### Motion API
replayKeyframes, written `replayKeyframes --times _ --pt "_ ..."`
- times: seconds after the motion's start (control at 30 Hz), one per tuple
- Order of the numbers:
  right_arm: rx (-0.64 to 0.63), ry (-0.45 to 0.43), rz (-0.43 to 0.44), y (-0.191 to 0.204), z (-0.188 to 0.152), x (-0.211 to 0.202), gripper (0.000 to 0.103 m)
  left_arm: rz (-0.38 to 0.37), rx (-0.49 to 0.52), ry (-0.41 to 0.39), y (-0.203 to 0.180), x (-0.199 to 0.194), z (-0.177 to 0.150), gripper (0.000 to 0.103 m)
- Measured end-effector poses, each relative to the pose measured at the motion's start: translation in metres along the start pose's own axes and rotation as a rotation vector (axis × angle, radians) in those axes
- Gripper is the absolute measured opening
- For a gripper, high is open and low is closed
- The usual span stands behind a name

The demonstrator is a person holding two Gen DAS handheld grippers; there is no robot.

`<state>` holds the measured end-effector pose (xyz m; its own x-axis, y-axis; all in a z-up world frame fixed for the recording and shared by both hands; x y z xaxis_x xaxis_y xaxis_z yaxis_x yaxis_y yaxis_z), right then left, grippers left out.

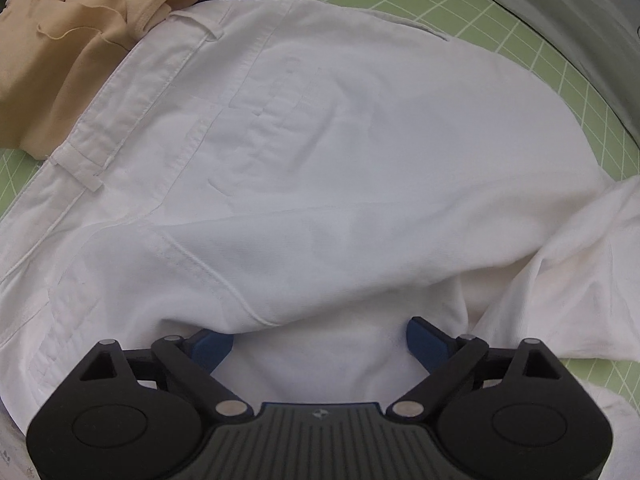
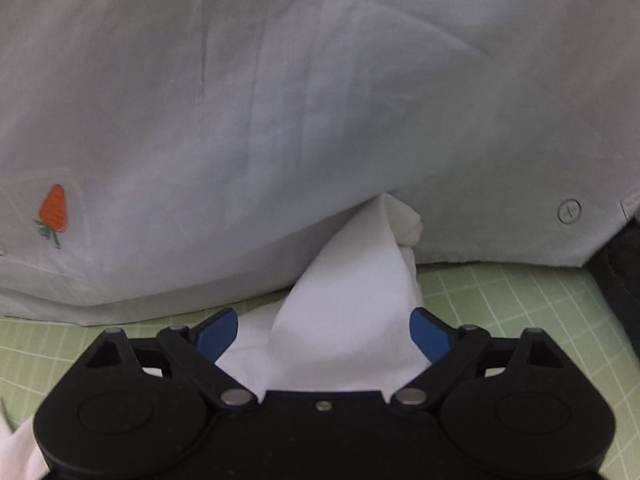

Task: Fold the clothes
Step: 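Grasp the trouser leg hem with the right gripper and lift it, then carry the held leg hem over the trousers toward the left gripper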

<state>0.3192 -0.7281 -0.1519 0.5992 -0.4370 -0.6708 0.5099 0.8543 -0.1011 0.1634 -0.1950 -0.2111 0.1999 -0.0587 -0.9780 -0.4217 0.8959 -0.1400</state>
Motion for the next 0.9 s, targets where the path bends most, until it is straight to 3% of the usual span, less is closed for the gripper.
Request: replayKeyframes --times 0.07,0.13,0.2,0.27,0.4,0.47,0.53,0.57,0.63,0.67,0.7,0.73,0.77,0.9 --pt "-0.048 0.047 -0.041 0.008 -0.005 0.019 0.083 0.004 0.002 0.003 -0.001 0.001 -0.001 0.098" --pt "-0.088 0.061 -0.039 0.009 -0.012 0.024 0.066 0.009 0.004 0.006 -0.003 0.001 -0.002 0.1" --pt "-0.095 0.03 -0.001 -0.001 -0.017 0.013 0.031 0.013 0.007 0.01 -0.004 0.002 -0.002 0.101" --pt "-0.067 -0.027 0.078 -0.017 -0.019 -0.01 0.005 0.017 0.009 0.013 -0.005 0.003 -0.003 0.102" --pt "0.042 -0.141 0.063 -0.073 -0.038 -0.08 0.005 0.026 0.013 0.019 -0.008 0.004 -0.005 0.103" --pt "0.093 -0.059 -0.019 -0.103 -0.071 -0.087 0.006 0.03 0.015 0.022 -0.009 0.005 -0.006 0.103" --pt "0.138 0.042 -0.112 -0.132 -0.107 -0.09 0.013 0.035 0.014 0.027 -0.01 0.005 -0.006 0.103" --pt "0.161 0.092 -0.159 -0.147 -0.125 -0.092 0.022 0.037 0.012 0.03 -0.01 0.005 -0.007 0.103" --pt "0.216 0.151 -0.235 -0.171 -0.151 -0.1 0.025 0.041 0.008 0.035 -0.011 0.005 -0.007 0.103" --pt "0.253 0.142 -0.257 -0.179 -0.153 -0.106 0.041 0.043 0.006 0.038 -0.011 0.005 -0.007 0.103" --pt "0.29 0.134 -0.279 -0.187 -0.156 -0.113 0.064 0.045 0.004 0.04 -0.012 0.005 -0.007 0.103" --pt "0.313 0.112 -0.301 -0.192 -0.155 -0.119 0.072 0.047 0.002 0.039 -0.012 0.005 -0.008 0.103" --pt "0.318 0.091 -0.297 -0.191 -0.146 -0.12 0.079 0.048 -0.001 0.036 -0.013 0.005 -0.008 0.103" --pt "0.33 0.028 -0.223 -0.171 -0.109 -0.113 0.087 0.049 -0.005 0.032 -0.014 0.003 -0.011 0.103"
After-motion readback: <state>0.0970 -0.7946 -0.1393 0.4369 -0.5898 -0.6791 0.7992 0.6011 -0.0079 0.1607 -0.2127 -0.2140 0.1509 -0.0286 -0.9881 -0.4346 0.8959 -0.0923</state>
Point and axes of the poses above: each gripper's, at about its wrist camera, not at the fingertips, and x roughly the way its jaws point, y to its left, z to its top, the point moved 7 cm from there along x, roughly the way its jaws point, and after that the axes turned 9 degrees about -z, right-handed, at the moved point
